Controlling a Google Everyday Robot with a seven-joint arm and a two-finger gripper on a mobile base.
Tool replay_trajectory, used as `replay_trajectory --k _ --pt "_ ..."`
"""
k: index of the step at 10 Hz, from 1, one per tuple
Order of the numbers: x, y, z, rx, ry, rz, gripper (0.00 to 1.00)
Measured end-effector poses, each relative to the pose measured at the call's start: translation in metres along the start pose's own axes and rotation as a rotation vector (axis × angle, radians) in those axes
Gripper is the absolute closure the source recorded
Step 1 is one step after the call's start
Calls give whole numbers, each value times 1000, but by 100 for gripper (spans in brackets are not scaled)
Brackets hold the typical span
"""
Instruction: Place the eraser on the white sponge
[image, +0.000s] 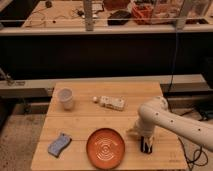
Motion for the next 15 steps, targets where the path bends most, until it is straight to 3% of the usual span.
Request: replay_trajectory --k 15 --pt "-3 3 4 22 -6 -16 20"
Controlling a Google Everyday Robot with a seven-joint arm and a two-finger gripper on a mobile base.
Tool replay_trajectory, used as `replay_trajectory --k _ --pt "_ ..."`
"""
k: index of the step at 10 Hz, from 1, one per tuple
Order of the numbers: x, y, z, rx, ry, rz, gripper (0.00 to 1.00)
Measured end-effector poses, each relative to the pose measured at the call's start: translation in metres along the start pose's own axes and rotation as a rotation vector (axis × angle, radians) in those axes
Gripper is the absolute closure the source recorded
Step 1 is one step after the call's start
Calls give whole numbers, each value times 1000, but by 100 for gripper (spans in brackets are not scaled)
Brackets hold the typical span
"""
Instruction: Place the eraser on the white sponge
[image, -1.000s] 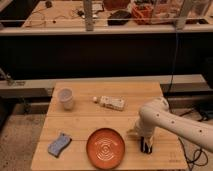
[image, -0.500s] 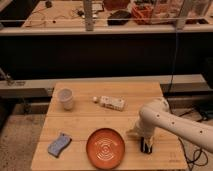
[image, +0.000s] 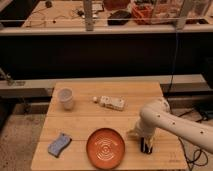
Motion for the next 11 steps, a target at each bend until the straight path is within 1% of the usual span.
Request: replay_trajectory --k 11 --pt "-1 2 4 -3 -8 -11 20"
